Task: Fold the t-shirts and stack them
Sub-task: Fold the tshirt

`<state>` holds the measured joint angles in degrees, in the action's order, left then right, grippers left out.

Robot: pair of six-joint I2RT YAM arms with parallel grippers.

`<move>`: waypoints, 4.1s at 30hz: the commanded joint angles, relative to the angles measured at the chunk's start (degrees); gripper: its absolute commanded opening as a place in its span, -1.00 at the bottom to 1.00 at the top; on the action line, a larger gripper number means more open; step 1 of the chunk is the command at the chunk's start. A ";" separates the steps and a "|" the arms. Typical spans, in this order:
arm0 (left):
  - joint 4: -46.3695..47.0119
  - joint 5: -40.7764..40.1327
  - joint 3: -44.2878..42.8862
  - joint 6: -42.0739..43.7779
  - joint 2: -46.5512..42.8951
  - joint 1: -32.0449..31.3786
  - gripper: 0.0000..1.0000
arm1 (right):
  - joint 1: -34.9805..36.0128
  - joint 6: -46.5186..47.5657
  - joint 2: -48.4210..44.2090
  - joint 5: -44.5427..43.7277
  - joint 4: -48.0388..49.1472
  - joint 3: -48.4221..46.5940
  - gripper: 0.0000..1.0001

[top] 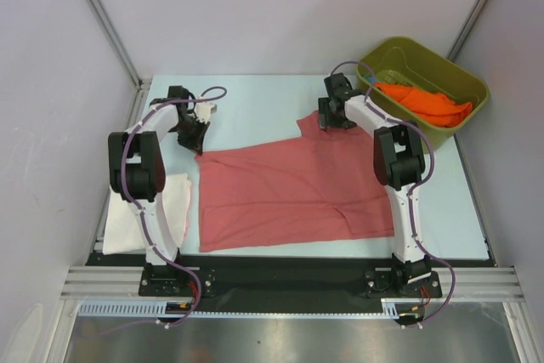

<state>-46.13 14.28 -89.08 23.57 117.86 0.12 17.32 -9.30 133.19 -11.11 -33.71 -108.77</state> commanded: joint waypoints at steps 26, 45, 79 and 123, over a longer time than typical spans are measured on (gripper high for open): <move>-3.87 7.50 -0.40 10.16 -13.00 -2.49 -0.99 | 1.22 -2.47 -23.39 -8.83 -5.83 14.35 -1.00; -10.91 7.87 23.51 22.92 -23.38 -4.69 -0.95 | -3.23 -26.29 -56.35 -5.23 -12.60 54.11 0.20; -9.33 4.44 19.30 23.10 -22.85 -5.83 -0.99 | -20.31 -26.65 -47.58 3.03 -0.55 54.64 -1.00; 4.99 -9.54 17.62 4.55 -14.24 -8.73 0.33 | 7.55 -8.27 -25.88 6.64 -1.70 32.05 -0.16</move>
<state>-44.03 7.90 -72.40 30.37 103.13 -8.73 24.43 -16.91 105.27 -3.60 -33.30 -73.30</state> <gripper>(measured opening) 0.669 0.431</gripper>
